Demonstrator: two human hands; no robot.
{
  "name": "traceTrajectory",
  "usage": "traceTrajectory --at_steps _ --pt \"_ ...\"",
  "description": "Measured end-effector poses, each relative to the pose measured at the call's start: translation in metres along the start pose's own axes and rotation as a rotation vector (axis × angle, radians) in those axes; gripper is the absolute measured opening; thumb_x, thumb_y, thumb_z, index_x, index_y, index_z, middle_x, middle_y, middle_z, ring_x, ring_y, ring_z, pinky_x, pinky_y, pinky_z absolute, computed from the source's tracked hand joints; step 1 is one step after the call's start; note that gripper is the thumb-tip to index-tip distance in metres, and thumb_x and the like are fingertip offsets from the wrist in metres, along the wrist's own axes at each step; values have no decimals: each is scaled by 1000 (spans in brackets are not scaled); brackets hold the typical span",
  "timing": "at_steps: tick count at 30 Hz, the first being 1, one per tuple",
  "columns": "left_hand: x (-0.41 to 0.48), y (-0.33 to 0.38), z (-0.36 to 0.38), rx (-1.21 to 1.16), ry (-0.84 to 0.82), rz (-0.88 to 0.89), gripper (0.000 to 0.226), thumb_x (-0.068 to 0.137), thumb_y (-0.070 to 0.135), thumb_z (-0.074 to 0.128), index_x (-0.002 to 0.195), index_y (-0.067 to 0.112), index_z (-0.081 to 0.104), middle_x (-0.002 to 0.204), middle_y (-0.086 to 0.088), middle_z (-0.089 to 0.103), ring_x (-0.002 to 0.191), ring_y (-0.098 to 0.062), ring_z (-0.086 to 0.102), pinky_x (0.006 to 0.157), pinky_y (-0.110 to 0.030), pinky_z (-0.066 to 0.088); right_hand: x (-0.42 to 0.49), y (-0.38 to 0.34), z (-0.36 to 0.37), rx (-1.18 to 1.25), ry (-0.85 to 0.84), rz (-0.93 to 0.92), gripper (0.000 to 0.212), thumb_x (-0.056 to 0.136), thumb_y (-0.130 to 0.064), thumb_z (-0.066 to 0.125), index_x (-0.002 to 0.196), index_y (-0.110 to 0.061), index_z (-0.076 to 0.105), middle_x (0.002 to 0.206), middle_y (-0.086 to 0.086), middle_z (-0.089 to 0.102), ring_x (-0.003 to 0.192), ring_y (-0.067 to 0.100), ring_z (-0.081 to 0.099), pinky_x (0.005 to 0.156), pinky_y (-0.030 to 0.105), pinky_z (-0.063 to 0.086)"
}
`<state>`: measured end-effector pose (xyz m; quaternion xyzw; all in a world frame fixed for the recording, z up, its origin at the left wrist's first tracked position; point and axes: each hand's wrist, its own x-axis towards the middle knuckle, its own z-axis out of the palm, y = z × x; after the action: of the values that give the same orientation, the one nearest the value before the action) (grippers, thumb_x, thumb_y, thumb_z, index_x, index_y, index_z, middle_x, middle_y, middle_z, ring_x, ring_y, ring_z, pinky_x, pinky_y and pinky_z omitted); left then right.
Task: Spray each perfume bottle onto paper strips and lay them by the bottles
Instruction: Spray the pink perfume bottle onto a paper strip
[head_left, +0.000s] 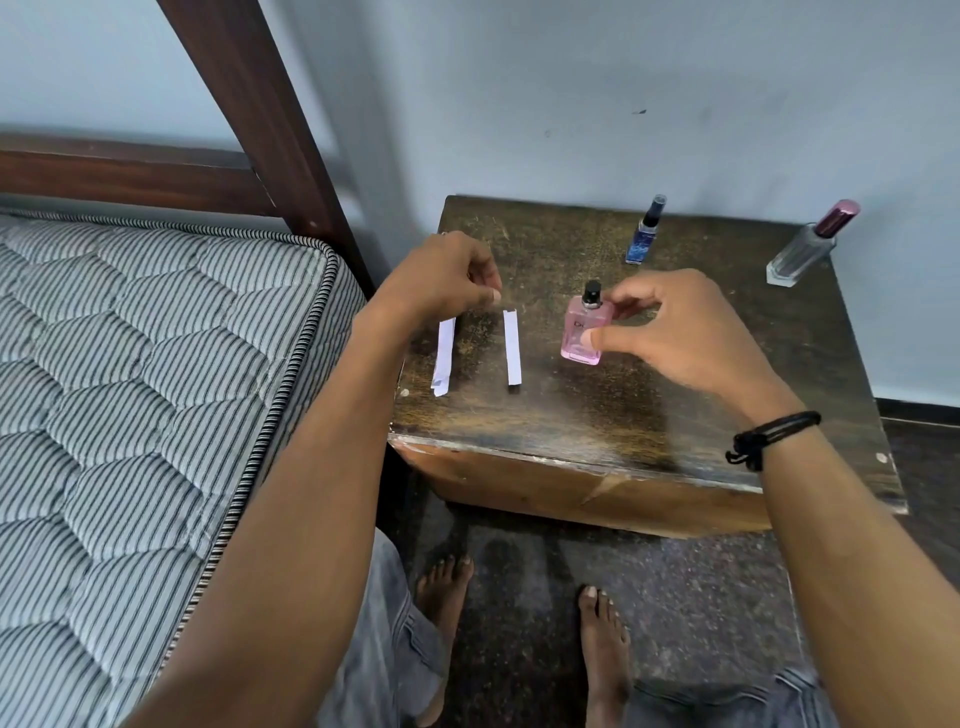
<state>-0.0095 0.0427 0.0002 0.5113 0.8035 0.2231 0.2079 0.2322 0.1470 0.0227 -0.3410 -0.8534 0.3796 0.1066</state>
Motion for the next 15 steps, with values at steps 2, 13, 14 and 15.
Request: traceTrajectory --at_steps 2,13,14,15 --pt "0 2 2 5 -43 24 7 81 18 80 85 20 75 78 8 69 70 -1 61 69 -22 46 -2 -5 0 132 37 3 17 78 -24 89 90 -24 77 89 -6 76 80 8 68 73 26 51" --pt "0 -1 4 20 -47 21 10 84 26 78 90 19 74 82 8 68 73 -3 60 66 -16 45 0 -8 21 521 12 145 18 81 -8 81 81 -15 65 82 7 62 82 24 67 87 60 60" --pt "1 -1 5 24 -48 19 11 84 26 78 91 19 74 82 8 68 74 -3 60 67 -16 45 0 -8 23 529 12 142 18 81 -8 80 81 -15 64 81 6 63 81 24 67 87 58 61" --pt "1 -1 5 27 -50 16 11 84 26 78 92 19 74 82 8 68 74 -3 60 69 -18 45 0 -9 25 532 20 137 18 81 -9 80 80 -16 64 81 6 63 80 22 67 87 54 61"
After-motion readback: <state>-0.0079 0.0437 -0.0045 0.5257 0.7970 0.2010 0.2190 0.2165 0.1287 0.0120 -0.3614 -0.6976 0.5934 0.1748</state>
